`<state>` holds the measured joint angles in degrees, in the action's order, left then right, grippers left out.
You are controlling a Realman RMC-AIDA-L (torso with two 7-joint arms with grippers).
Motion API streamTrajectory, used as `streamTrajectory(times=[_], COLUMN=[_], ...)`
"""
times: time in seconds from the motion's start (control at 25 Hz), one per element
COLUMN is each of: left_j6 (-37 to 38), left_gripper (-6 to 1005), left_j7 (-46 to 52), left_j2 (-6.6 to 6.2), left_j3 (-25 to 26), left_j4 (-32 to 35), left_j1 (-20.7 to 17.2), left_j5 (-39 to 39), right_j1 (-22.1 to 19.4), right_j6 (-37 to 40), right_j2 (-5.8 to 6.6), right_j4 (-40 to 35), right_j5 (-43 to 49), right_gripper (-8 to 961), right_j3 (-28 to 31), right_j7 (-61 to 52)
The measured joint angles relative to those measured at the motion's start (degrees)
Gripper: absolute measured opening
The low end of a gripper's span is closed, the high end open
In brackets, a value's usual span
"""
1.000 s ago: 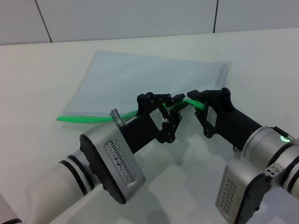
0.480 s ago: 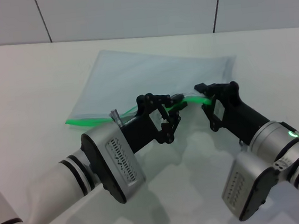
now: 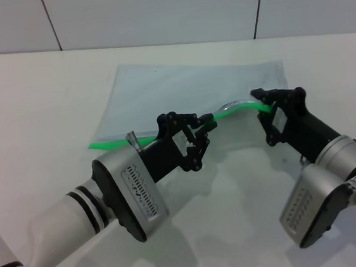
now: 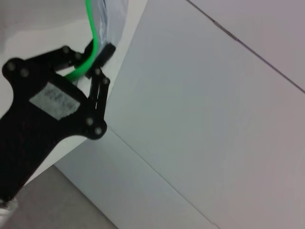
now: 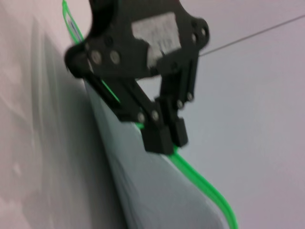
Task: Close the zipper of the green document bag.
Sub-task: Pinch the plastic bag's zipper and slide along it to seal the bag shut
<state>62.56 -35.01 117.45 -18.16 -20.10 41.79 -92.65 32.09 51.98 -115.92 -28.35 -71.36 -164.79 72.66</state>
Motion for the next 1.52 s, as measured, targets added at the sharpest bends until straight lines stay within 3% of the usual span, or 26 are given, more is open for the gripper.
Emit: streamTrajectory(times=[0.64, 1.52], left_j6=[-1.16, -1.22], left_gripper=[81, 71], left_j7=[-0.06, 0.52], left_j2=[-0.2, -0.29], left_j3=[1.79, 2.61], left_j4=[0.78, 3.02], left_j1=[-1.66, -4.98], left_j5=[0.78, 3.52], right_j1=[-1.2, -4.53], right_j6=[3.57, 12.56], right_j2=[0.07, 0.11], right_j4=[3.89, 15.08], right_j5=[-0.09, 2.32], right_gripper=[122, 148], right_j3=[-0.01, 0.3], right_j7=[-4.11, -20.44])
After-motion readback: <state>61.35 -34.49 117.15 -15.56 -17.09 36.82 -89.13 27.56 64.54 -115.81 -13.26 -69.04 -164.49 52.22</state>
